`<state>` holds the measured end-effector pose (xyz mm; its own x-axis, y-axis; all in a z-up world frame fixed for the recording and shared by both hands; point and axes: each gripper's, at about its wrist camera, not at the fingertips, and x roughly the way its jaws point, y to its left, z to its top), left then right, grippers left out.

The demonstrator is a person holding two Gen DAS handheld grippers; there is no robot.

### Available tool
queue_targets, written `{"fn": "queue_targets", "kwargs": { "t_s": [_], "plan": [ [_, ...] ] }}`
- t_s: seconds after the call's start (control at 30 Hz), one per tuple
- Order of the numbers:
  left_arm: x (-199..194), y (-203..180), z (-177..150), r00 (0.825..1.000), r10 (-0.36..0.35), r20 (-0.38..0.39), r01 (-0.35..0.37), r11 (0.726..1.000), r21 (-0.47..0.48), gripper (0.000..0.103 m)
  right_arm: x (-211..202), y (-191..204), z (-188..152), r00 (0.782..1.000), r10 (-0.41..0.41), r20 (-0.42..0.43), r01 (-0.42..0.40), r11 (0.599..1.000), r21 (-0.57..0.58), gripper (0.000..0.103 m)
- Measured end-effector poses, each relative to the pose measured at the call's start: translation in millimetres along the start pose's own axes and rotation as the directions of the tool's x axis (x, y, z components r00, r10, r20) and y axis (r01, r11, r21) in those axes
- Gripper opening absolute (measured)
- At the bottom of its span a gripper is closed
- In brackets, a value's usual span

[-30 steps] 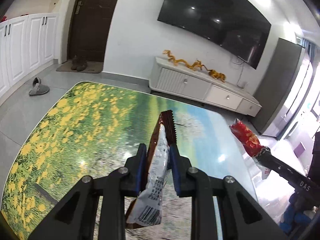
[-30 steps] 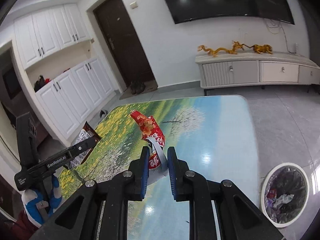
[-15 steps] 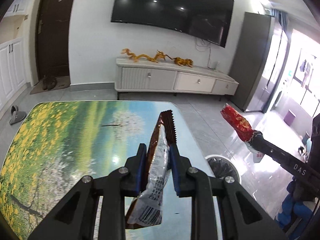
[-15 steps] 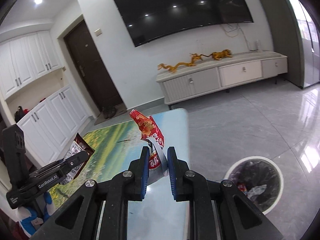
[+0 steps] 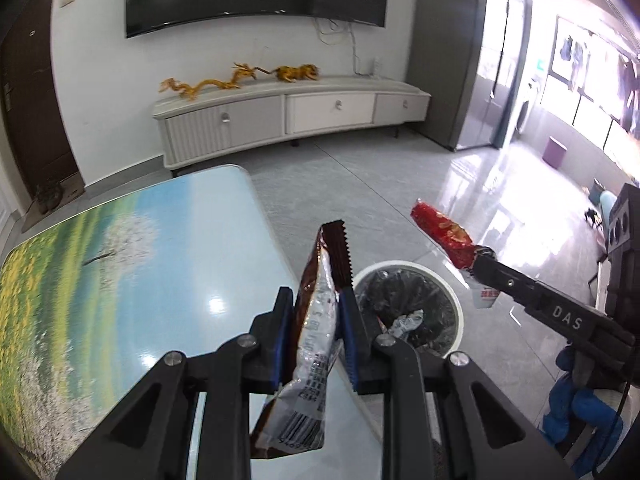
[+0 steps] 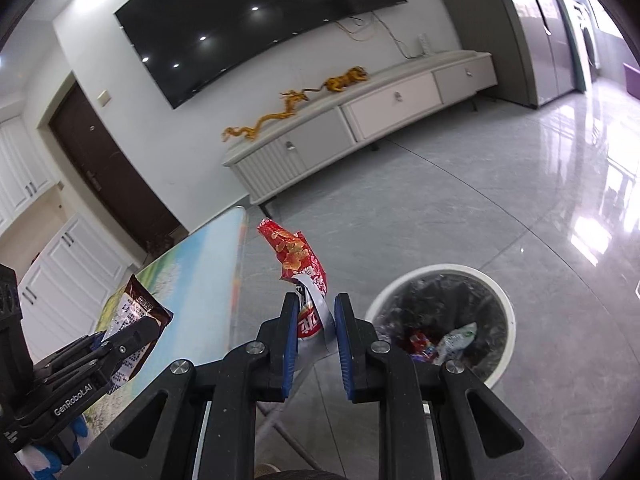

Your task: Collect trash

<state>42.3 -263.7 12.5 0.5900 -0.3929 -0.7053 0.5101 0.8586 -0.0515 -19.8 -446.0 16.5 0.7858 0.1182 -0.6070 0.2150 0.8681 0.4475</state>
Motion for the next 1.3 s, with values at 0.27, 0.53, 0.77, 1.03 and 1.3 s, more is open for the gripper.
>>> {"fn": "queue_targets", "kwargs": {
  "t_s": [0.27, 0.53, 0.77, 1.03, 1.3],
  "plan": [
    [52.6, -60.4, 9.9, 0.997, -0.03, -0.073, 0.037, 0.995, 0.097, 0.022, 22.0, -57.8, -5.0, 0.997, -0.061, -0.05, 0.066, 0.991, 0.116, 0.017],
    [111.1, -95.0, 26.5, 0.98, -0.097, -0.172, 0.115, 0.988, 0.098, 0.025, 48.0, -103.7, -4.7, 0.989, -0.116, -0.096, 0.132, 0.974, 0.184, 0.018],
    [139.0, -114.5, 38.5, 0.964, -0.179, -0.194, 0.192, 0.98, 0.05, 0.041, 66.1, -125.3, -6.3, 0.978, -0.157, -0.137, 0.185, 0.957, 0.223, 0.046],
    [146.9, -110.3, 43.9, 0.959, -0.209, -0.194, 0.209, 0.978, -0.019, 0.049, 54.9, -134.3, -11.7, 0.966, -0.22, -0.139, 0.247, 0.941, 0.23, 0.051],
    [121.8, -91.4, 42.1, 0.974, -0.172, -0.145, 0.167, 0.985, -0.046, 0.054, 39.3, -121.3, -11.2, 0.955, -0.273, -0.118, 0.293, 0.933, 0.209, 0.062]
  ]
}}
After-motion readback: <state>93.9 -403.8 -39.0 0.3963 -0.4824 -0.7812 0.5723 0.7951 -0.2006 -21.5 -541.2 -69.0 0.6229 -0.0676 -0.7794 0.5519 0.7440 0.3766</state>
